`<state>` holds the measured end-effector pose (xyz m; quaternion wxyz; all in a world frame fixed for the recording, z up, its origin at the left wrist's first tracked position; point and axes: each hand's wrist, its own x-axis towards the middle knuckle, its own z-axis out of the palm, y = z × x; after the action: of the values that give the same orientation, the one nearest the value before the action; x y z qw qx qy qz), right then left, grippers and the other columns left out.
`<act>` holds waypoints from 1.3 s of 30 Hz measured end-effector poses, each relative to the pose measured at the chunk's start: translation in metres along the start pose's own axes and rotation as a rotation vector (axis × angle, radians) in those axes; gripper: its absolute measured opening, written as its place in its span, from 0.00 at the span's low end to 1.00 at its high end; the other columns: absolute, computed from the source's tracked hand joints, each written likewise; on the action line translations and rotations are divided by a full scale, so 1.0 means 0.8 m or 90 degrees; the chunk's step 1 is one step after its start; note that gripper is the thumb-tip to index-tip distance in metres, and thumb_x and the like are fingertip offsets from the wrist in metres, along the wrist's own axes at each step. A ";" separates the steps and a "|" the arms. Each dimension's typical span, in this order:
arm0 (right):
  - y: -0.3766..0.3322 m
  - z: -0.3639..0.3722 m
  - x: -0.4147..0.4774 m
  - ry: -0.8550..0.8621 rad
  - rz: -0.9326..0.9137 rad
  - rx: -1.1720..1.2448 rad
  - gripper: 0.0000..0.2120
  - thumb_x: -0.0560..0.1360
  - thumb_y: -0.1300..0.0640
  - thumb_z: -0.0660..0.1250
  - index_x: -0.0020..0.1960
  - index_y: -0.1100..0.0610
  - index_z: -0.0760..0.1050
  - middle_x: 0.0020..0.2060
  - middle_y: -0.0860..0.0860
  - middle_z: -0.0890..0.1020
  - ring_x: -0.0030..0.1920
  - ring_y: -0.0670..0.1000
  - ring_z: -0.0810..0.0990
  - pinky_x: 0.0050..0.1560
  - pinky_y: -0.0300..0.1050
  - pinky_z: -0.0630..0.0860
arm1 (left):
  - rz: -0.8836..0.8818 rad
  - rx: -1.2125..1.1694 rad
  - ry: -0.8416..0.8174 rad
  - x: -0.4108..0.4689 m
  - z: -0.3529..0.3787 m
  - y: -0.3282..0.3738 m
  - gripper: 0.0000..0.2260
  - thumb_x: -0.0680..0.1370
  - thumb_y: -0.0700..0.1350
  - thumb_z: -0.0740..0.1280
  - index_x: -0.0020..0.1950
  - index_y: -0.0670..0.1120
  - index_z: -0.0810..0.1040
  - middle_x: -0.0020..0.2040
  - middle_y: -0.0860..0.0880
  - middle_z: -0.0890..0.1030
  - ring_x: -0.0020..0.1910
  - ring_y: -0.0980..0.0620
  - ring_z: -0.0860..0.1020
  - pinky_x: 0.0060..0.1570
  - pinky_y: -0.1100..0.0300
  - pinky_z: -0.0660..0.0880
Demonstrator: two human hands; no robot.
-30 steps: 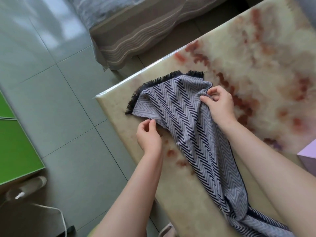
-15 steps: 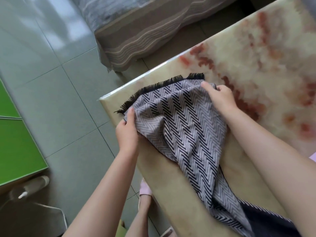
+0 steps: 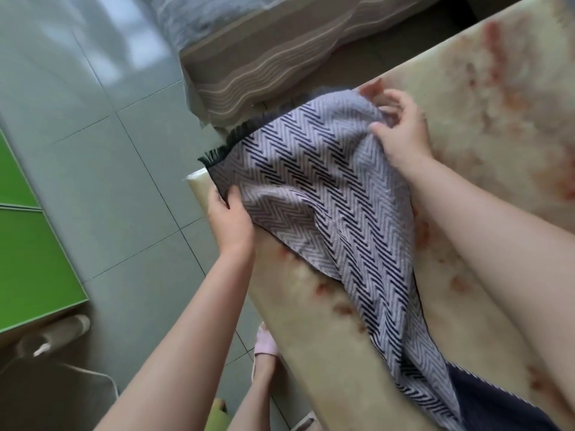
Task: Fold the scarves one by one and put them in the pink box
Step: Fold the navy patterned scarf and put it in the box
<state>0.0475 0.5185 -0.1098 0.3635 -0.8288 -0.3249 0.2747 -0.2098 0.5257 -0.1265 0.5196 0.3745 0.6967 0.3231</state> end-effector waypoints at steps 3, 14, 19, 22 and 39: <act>0.022 0.004 -0.004 -0.016 0.105 -0.054 0.31 0.71 0.58 0.72 0.70 0.61 0.64 0.58 0.56 0.75 0.57 0.49 0.74 0.62 0.40 0.68 | -0.143 -0.030 -0.024 0.002 0.000 -0.003 0.17 0.79 0.52 0.61 0.62 0.43 0.68 0.57 0.49 0.78 0.56 0.51 0.78 0.58 0.50 0.76; 0.095 -0.075 -0.133 -0.129 0.277 -0.026 0.15 0.73 0.44 0.68 0.49 0.56 0.77 0.43 0.54 0.79 0.39 0.48 0.75 0.43 0.42 0.71 | -0.292 -0.048 -0.215 -0.124 0.000 -0.051 0.13 0.78 0.42 0.66 0.61 0.45 0.70 0.52 0.47 0.80 0.51 0.53 0.79 0.52 0.62 0.75; 0.113 -0.102 -0.192 -0.249 0.263 0.051 0.05 0.75 0.55 0.68 0.45 0.56 0.79 0.41 0.51 0.80 0.41 0.45 0.74 0.45 0.34 0.68 | -0.269 -0.041 -0.199 -0.159 0.023 -0.072 0.06 0.76 0.40 0.68 0.52 0.44 0.76 0.43 0.50 0.80 0.45 0.55 0.77 0.51 0.59 0.75; 0.122 -0.108 -0.204 -0.262 0.239 0.024 0.05 0.71 0.61 0.72 0.42 0.53 0.77 0.40 0.49 0.81 0.39 0.44 0.75 0.42 0.27 0.69 | -0.218 -0.023 -0.133 -0.170 0.036 -0.079 0.02 0.76 0.41 0.68 0.44 0.46 0.77 0.39 0.51 0.79 0.40 0.54 0.77 0.50 0.54 0.77; 0.166 -0.142 -0.237 -0.056 0.261 -0.099 0.22 0.75 0.49 0.68 0.62 0.64 0.72 0.53 0.55 0.78 0.51 0.52 0.75 0.50 0.41 0.69 | -0.248 0.024 -0.178 -0.259 -0.004 -0.133 0.15 0.79 0.47 0.65 0.61 0.41 0.70 0.48 0.48 0.76 0.45 0.51 0.77 0.54 0.57 0.75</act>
<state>0.0498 0.2609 -0.1054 0.2207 -0.8903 -0.1849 0.3528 -0.1956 0.2935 -0.1152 0.6564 0.2837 0.6830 0.1491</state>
